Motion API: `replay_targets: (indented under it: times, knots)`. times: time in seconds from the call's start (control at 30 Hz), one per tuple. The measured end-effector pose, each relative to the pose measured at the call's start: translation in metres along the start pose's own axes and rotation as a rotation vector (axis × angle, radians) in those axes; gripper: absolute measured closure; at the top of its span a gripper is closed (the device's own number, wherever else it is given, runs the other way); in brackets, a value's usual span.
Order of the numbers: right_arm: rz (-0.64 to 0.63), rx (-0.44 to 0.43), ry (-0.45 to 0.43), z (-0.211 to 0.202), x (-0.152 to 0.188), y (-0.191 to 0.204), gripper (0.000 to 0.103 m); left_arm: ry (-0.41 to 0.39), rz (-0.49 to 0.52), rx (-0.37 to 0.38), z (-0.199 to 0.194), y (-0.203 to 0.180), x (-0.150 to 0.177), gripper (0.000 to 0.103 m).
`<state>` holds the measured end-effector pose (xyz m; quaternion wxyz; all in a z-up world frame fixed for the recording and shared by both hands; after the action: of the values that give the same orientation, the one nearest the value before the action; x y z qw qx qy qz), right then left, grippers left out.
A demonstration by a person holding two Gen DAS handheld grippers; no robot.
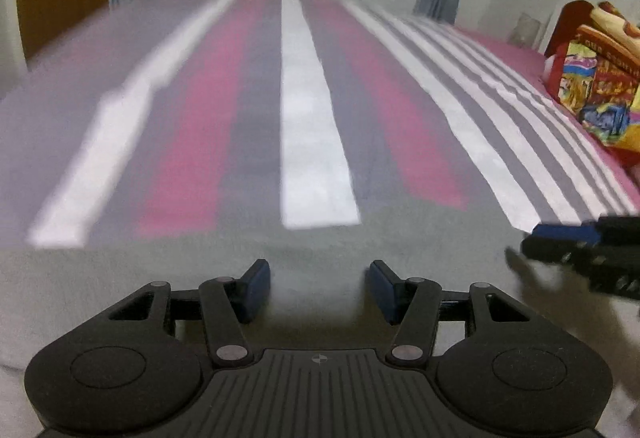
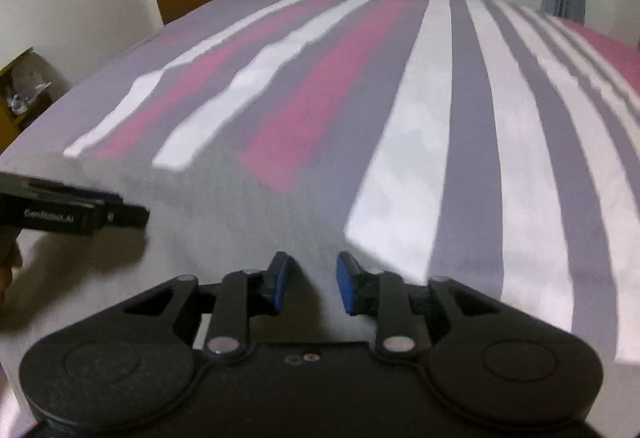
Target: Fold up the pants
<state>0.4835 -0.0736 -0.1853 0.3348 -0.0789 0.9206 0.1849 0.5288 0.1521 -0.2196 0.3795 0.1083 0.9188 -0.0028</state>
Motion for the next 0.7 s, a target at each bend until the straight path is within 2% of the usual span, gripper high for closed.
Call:
replay_targets:
  times: [0.07,0.13,0.17,0.2,0.27,0.33,0.4,0.5,0.57,0.6,0.67,0.7]
  knots:
    - [-0.03,-0.04,-0.032,-0.004,-0.001,0.013,0.076,0.039,-0.003,-0.037,0.002,0.013,0.016,0.047]
    - [-0.015,-0.048,0.027,0.011,0.013,0.012,0.075,0.07,-0.021,-0.046,0.005,0.025,0.04,0.048]
    - [0.002,-0.048,0.078,0.021,0.021,0.006,0.075,0.043,-0.02,-0.044,-0.001,0.029,0.048,0.048]
    - [0.013,-0.067,0.092,0.024,0.027,-0.003,0.078,0.037,-0.027,-0.06,-0.009,0.035,0.055,0.048]
    - [0.033,-0.075,0.089,0.01,0.03,-0.019,0.078,0.028,-0.047,-0.08,-0.026,0.047,0.068,0.048]
    - [0.018,-0.038,0.05,-0.016,0.036,-0.047,0.076,0.022,-0.076,-0.091,-0.041,0.06,0.08,0.048]
    - [0.032,0.002,0.027,-0.041,0.045,-0.091,0.076,0.038,-0.07,-0.104,-0.054,0.068,0.099,0.048]
    - [0.126,0.076,-0.024,-0.088,0.059,-0.174,0.076,0.045,-0.033,-0.108,-0.063,0.069,0.118,0.048]
    - [0.248,0.111,-0.057,-0.12,0.062,-0.231,0.084,0.046,0.008,-0.135,-0.072,0.062,0.125,0.048]
    - [0.314,0.142,-0.088,-0.139,0.065,-0.264,0.084,0.048,0.012,-0.15,-0.075,0.061,0.128,0.048]
    - [0.378,0.259,-0.137,-0.17,0.068,-0.317,0.086,0.053,-0.005,-0.162,-0.081,0.059,0.13,0.048]
    - [0.416,0.286,-0.147,-0.183,0.071,-0.338,0.094,0.057,-0.013,-0.167,-0.083,0.059,0.131,0.048]
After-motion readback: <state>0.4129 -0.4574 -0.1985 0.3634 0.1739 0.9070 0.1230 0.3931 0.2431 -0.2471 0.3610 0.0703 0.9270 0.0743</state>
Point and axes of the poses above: each gripper's, at about its wrist camera, not at the fingertips, and z roughly the way its jaws point, y to its left, x to its underside, the point moved 10 cm from there along z, roughly the way its jaws point, and after that the axes turned 15 degrees about z, right-handed, at the moved point
